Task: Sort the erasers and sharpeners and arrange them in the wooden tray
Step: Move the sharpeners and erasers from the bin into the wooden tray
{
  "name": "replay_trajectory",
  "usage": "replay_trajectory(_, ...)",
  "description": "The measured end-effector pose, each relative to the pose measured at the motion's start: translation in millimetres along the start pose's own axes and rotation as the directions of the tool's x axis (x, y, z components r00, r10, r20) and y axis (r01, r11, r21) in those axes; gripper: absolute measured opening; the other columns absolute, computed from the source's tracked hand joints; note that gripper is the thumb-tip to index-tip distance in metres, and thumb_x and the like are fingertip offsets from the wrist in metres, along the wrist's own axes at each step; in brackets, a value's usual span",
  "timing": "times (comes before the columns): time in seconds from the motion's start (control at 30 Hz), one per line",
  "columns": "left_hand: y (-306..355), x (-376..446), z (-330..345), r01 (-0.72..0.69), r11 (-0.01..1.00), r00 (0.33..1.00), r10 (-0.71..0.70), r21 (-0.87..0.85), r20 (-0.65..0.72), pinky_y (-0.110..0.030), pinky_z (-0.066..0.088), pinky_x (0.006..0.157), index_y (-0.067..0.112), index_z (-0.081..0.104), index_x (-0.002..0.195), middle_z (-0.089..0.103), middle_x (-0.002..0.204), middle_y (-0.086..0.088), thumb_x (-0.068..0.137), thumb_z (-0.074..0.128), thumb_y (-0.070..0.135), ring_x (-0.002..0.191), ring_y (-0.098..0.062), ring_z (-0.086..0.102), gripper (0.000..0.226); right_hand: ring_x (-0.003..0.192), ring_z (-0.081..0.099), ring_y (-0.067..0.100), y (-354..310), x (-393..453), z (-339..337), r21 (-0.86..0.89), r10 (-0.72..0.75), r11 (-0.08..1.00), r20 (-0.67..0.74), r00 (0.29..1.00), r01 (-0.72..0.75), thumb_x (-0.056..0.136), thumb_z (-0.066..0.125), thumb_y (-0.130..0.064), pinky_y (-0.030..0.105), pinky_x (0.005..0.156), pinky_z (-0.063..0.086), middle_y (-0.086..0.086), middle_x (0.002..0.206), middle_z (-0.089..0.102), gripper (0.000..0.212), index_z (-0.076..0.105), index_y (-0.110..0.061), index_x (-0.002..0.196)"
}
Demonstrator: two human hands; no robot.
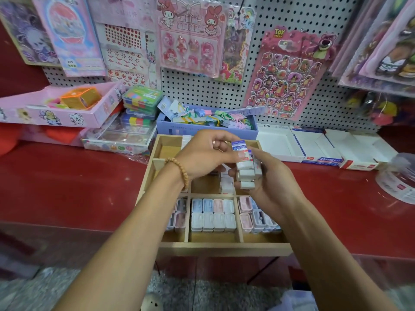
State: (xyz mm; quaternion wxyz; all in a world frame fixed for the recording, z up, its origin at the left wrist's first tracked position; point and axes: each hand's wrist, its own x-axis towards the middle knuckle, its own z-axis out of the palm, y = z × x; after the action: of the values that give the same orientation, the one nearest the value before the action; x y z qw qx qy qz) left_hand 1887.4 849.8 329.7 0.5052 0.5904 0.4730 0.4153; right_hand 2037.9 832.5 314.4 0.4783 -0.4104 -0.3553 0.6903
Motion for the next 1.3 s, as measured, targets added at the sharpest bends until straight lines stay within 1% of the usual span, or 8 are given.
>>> replay_trajectory(0.17,-1,0,-16,-0.005,0.998,0.998,0.001,-0.055,-0.062,-0.025,0.055,0.056,0.014,0.062,0.095,0.067,0.064,0.002,0.080,0.073,-0.003,0.061,-0.015,0.063,0.025,0.069,0.065,0.023,0,0,-5,0.063,0.022,0.998,-0.027,0.999,-0.020,0.092,0.038,0.004,0.028,0.053,0.048,0.019,0.093,0.067,0.033,0.055,0.003,0.120)
replay_trajectory(0.27,-10,2,-30,0.034,0.983,0.995,-0.016,0.179,-0.100,-0.026,0.055,0.059,0.015,0.061,0.091,0.062,0.070,-0.004,0.080,0.074,-0.003,0.057,-0.014,0.060,0.026,0.067,0.063,0.023,-1,2,-8,0.067,-0.005,0.998,-0.073,0.997,0.010,0.093,0.043,0.006,0.025,0.048,0.046,0.018,0.090,0.060,0.030,0.051,0.001,0.122)
replay_trajectory(0.43,-30,15,-31,0.071,0.719,0.993,0.015,0.692,-0.117,-0.028,0.049,0.068,0.024,0.059,0.080,0.066,0.075,0.005,0.074,0.081,0.010,0.070,-0.011,0.060,0.027,0.069,0.064,0.019,2,2,-19,-0.002,-0.017,1.000,-0.100,0.995,0.016,0.099,0.050,-0.001,0.025,0.053,0.047,0.017,0.088,0.066,0.034,0.051,0.003,0.132)
replay_trajectory(0.83,-53,33,-9,0.100,0.367,0.975,0.147,0.925,-0.164,-0.036,0.037,0.089,0.029,0.052,0.086,0.066,0.095,0.004,0.081,0.077,0.024,0.096,-0.020,0.058,0.026,0.077,0.058,0.023,5,0,-27,-0.042,-0.028,0.999,-0.125,0.992,0.023,0.098,0.052,-0.002,0.026,0.056,0.045,0.015,0.089,0.066,0.025,0.061,-0.002,0.122)
replay_trajectory(1.03,-60,35,-8,0.128,0.459,0.970,0.128,0.879,-0.208,-0.032,0.037,0.071,0.023,0.049,0.102,0.067,0.097,-0.002,0.082,0.076,0.020,0.095,-0.025,0.057,0.034,0.074,0.058,0.021,5,-2,-25,-0.055,-0.045,0.998,-0.115,0.992,0.039,0.098,0.052,-0.002,0.027,0.057,0.045,0.014,0.089,0.066,0.028,0.059,-0.001,0.125)
replay_trajectory(1.17,-48,31,-17,0.144,0.444,0.985,0.025,0.884,-0.173,-0.035,0.045,0.081,0.025,0.052,0.116,0.067,0.108,0.002,0.082,0.076,0.019,0.106,-0.023,0.057,0.042,0.073,0.060,0.019,4,-8,-25,-0.099,-0.058,0.994,-0.084,0.995,0.050,0.099,0.053,-0.004,0.025,0.054,0.048,0.011,0.087,0.070,0.027,0.060,-0.001,0.125)
replay_trajectory(1.23,-34,26,-22,0.142,0.444,0.971,0.109,0.885,-0.211,-0.035,0.049,0.082,0.025,0.057,0.110,0.069,0.101,0.002,0.088,0.068,0.019,0.101,-0.021,0.060,0.026,0.072,0.062,0.018,2,-11,-25,-0.128,-0.066,0.990,-0.061,0.996,0.057,0.099,0.053,-0.004,0.024,0.053,0.049,0.009,0.086,0.072,0.026,0.061,-0.003,0.124)
replay_trajectory(1.3,-17,19,-21,0.055,0.662,0.955,0.183,0.748,-0.232,-0.032,0.051,0.077,0.022,0.065,0.095,0.071,0.088,0.003,0.094,0.060,0.025,0.088,-0.018,0.065,0.006,0.069,0.063,0.016,0,-13,-23,-0.156,-0.078,0.985,-0.037,0.996,0.071,0.099,0.053,-0.002,0.023,0.052,0.050,0.008,0.086,0.072,0.025,0.062,-0.005,0.122)
